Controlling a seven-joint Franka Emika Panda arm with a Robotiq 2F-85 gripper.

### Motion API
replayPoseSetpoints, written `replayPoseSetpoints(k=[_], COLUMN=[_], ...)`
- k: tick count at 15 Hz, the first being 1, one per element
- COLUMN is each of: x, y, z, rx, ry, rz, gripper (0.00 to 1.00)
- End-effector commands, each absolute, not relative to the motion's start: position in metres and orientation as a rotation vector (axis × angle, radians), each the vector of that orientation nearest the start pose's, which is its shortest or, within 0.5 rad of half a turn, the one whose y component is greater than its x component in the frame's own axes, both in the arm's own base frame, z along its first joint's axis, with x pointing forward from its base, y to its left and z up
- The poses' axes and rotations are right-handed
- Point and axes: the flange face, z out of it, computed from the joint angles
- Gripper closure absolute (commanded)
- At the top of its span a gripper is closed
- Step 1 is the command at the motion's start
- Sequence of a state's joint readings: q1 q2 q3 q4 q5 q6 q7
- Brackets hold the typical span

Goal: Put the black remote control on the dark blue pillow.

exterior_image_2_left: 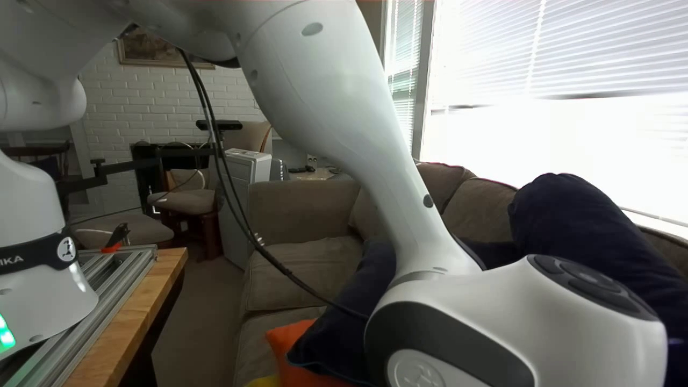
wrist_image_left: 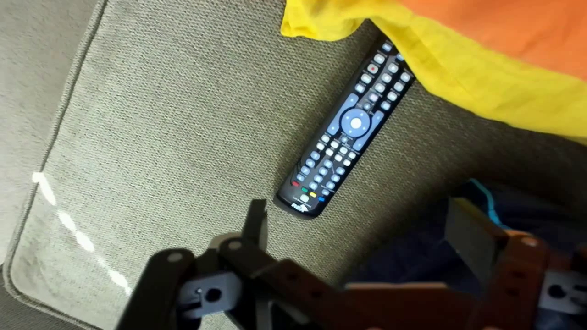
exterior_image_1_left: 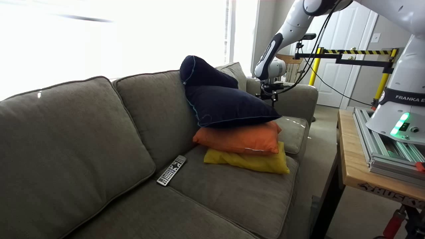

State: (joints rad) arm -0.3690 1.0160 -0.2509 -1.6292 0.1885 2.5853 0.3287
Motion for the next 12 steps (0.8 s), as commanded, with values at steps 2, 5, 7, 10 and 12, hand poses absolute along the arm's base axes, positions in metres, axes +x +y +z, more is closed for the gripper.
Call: replayPoseSetpoints(k=[2,5,7,10,12], x=[0.535,0.533,0.531,0.531,0.532], y=[-0.379,-0.38,-0.38,-0.382,-0.383], z=[0.011,-0.002,-0.01,-0.02,-0.026], rx=[-2.851,-2.822,-2.814,-2.807,-2.796], ry=[1.572,1.665,1.704,1.734,1.749], rz=[0.041,-0.019,-0.053,-0.086,-0.1], gripper=[0.0,0.0,0.0,0.0,0.0])
